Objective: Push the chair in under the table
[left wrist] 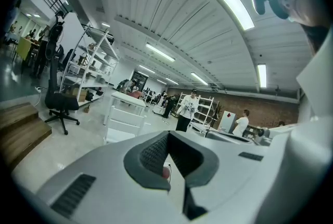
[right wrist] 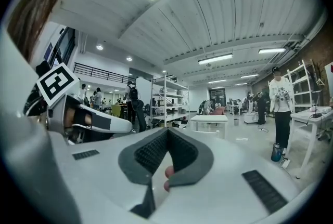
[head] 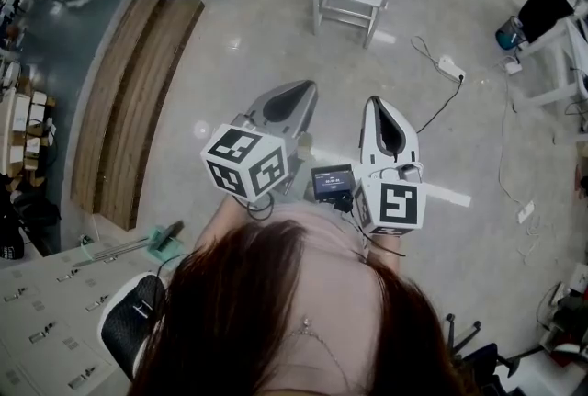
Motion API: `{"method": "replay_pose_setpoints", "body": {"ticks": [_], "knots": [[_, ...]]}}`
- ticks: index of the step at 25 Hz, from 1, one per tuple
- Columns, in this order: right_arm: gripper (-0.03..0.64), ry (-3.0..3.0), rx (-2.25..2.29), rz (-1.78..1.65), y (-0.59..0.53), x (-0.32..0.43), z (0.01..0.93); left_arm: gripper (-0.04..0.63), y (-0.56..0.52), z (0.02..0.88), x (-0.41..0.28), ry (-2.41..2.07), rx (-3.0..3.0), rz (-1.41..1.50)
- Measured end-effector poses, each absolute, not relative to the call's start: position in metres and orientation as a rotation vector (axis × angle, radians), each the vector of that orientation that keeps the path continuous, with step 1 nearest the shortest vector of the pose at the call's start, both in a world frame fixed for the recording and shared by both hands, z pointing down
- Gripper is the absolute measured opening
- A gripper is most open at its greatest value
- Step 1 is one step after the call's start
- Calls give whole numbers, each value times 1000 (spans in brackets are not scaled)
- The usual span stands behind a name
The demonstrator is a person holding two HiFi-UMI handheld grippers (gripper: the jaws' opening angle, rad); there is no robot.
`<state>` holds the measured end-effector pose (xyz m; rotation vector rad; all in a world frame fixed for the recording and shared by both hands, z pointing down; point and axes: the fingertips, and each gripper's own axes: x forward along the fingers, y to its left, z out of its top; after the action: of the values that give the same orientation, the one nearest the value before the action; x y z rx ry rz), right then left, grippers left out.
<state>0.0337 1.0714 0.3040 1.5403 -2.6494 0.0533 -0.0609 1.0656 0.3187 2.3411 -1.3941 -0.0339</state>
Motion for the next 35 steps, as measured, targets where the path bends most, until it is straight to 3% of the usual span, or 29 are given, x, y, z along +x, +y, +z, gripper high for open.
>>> {"method": "replay_pose_setpoints", "body": {"ticks": [35], "knots": [[12,-2631,1546,136,782,-49,311,5,768,322,-140,-1232,2426,-23]]}}
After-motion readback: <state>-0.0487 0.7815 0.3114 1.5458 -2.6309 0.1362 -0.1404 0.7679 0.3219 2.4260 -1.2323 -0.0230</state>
